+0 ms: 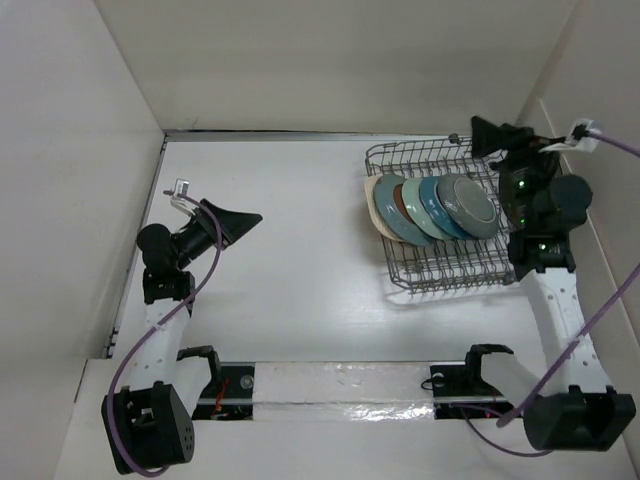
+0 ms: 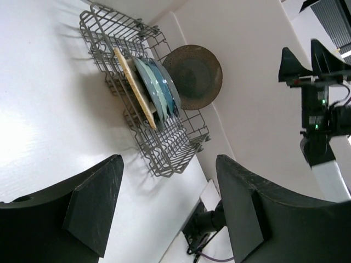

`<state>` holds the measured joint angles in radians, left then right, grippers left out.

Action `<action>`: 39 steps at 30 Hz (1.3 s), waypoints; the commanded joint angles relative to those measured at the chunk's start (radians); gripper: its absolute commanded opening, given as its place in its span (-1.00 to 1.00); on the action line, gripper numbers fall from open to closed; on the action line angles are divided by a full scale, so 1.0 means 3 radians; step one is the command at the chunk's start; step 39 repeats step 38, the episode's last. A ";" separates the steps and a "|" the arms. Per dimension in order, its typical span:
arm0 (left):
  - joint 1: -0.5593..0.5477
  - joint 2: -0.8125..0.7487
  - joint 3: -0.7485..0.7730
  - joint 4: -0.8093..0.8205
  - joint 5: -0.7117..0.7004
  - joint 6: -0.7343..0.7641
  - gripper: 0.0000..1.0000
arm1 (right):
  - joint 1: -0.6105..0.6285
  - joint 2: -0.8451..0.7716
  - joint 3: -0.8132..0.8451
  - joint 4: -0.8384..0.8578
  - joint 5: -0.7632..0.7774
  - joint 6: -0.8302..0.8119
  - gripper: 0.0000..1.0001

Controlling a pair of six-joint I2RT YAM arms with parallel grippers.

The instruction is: Load the plates into the dish rack

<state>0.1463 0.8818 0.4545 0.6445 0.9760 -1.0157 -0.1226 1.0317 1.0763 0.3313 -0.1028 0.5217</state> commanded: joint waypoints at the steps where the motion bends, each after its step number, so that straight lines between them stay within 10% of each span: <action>1: 0.0013 -0.0045 0.0285 -0.0164 0.0014 0.0327 0.32 | 0.0530 -0.0283 -0.0422 0.0532 -0.0230 0.0491 0.99; 14: -0.0145 -0.0269 0.0750 -0.0721 -0.0195 0.0987 0.38 | 0.2059 -0.1424 -0.0974 -0.0230 -0.0230 -0.0108 0.99; 39: -0.0145 -0.0444 0.1067 -0.1105 -0.0559 0.1253 0.36 | 0.2628 -0.1092 -0.0842 -0.0251 0.0189 -0.0762 0.99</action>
